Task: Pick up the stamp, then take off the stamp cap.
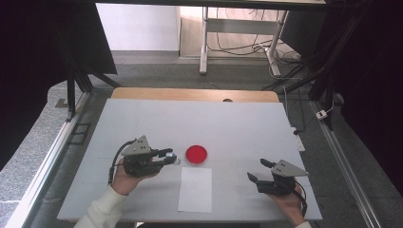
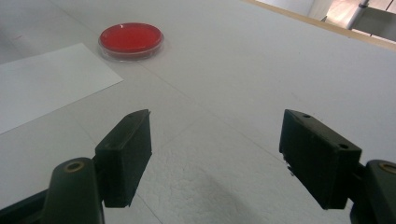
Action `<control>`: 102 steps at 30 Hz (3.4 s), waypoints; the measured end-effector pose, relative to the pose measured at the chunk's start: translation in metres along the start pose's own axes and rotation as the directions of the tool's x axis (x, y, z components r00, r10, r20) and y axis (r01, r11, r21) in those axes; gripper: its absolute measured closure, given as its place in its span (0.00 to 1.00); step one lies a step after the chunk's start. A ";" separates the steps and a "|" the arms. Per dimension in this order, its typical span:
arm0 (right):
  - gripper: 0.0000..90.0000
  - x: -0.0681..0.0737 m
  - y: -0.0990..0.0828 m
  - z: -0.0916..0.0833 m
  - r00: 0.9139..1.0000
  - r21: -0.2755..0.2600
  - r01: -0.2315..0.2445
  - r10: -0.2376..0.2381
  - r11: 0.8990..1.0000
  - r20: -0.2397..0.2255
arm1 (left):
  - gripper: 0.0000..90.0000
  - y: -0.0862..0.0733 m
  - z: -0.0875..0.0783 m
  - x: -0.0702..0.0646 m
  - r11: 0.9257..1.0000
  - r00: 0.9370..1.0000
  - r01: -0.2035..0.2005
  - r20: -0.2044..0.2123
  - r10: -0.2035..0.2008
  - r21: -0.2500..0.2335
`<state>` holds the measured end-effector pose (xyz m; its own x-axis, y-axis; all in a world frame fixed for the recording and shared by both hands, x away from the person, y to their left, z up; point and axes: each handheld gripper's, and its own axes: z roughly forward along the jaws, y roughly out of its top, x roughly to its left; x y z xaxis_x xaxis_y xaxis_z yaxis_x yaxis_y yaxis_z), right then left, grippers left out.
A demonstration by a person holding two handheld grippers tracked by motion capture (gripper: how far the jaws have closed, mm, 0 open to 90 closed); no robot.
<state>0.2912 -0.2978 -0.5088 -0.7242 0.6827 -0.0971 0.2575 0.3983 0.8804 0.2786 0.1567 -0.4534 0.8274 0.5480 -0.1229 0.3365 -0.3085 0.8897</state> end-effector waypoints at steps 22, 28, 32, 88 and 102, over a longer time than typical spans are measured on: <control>0.28 0.003 0.002 0.003 1.000 -0.001 0.017 -0.017 1.000 0.001 | 0.74 -0.003 0.021 -0.021 1.000 0.999 0.019 0.032 -0.020 0.016; 0.28 0.004 0.003 0.003 1.000 0.003 0.023 -0.023 1.000 0.003 | 0.74 -0.001 0.030 -0.025 1.000 0.999 0.015 0.043 -0.016 0.020; 0.28 0.005 0.003 0.004 1.000 0.005 0.025 -0.025 1.000 0.002 | 0.74 0.001 0.036 -0.028 1.000 0.999 0.009 0.041 -0.010 0.027; 0.32 0.045 0.026 0.023 0.989 -0.033 0.019 -0.024 0.999 -0.143 | 0.74 0.006 0.052 -0.024 0.999 0.999 0.031 0.036 -0.031 0.012; 0.34 0.069 0.041 0.042 0.978 -0.022 0.068 -0.071 0.997 -0.198 | 0.74 0.008 0.057 -0.027 1.000 0.998 0.022 0.059 -0.023 0.014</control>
<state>0.2786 -0.2087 -0.4988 -0.8529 0.5179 -0.0653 0.1936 0.4300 0.8818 0.2847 0.0948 -0.4680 0.8447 0.5079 -0.1688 0.3608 -0.3075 0.8805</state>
